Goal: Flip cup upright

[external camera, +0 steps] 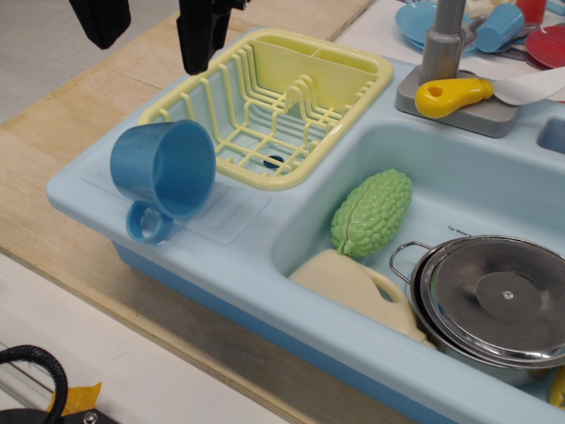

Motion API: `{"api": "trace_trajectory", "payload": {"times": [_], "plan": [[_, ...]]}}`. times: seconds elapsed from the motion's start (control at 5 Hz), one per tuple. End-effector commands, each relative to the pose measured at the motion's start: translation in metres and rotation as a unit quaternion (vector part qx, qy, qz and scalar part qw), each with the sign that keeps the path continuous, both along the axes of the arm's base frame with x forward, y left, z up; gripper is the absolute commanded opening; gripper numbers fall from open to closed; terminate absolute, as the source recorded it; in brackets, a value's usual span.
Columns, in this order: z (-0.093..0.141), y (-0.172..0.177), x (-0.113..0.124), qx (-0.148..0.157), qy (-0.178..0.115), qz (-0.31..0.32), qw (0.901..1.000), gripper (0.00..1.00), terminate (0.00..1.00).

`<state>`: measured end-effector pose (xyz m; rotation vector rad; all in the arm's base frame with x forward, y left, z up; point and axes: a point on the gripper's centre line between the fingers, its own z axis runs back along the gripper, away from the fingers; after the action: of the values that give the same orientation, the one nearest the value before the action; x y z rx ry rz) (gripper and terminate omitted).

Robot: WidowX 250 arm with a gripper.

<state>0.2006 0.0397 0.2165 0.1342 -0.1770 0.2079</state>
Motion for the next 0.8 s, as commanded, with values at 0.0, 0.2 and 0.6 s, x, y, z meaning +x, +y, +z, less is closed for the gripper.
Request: {"api": "trace_trajectory", "payload": {"times": [0.0,0.2,0.6], "plan": [[0.0,0.0,0.0,0.0,0.0,0.0,1.0,1.0,0.0],[-0.007,-0.014,-0.006,0.035,0.001,0.009,0.9993,1.0,0.0],[-0.012,-0.024,-0.005,0.091,0.056,0.025,0.9939,1.0,0.0]]}}
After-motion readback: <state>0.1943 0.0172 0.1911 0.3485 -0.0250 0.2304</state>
